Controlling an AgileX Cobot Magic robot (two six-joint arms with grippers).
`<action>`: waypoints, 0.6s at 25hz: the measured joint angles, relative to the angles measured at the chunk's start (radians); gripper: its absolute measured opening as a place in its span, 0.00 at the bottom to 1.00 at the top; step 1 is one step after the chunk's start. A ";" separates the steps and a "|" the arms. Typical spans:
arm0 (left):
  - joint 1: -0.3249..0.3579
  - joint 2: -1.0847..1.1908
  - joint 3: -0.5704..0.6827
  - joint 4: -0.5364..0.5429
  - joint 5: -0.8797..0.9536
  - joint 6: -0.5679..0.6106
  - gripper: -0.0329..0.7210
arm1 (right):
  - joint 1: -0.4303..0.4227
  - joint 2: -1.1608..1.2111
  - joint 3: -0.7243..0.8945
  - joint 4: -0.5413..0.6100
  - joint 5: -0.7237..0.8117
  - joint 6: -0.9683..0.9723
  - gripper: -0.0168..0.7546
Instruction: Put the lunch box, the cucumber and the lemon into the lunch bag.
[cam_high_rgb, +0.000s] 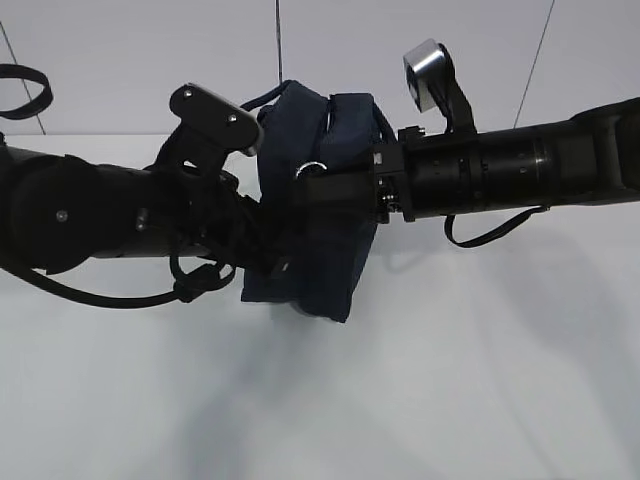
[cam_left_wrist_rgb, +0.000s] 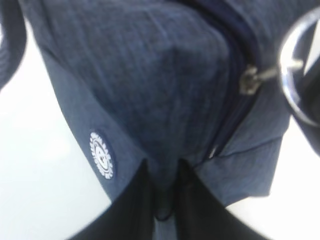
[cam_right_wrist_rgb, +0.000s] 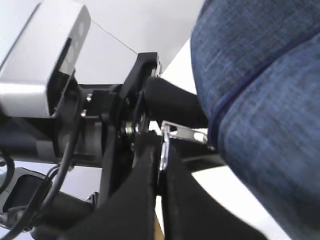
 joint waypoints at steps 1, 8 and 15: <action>0.000 0.000 0.000 0.000 0.000 0.000 0.11 | 0.000 0.000 0.000 0.000 0.000 0.005 0.02; 0.000 0.002 0.000 0.000 0.034 0.002 0.05 | 0.000 0.000 -0.002 0.000 0.000 0.038 0.02; 0.000 0.002 0.000 -0.002 0.067 0.002 0.05 | 0.000 -0.002 -0.028 0.015 0.000 0.058 0.02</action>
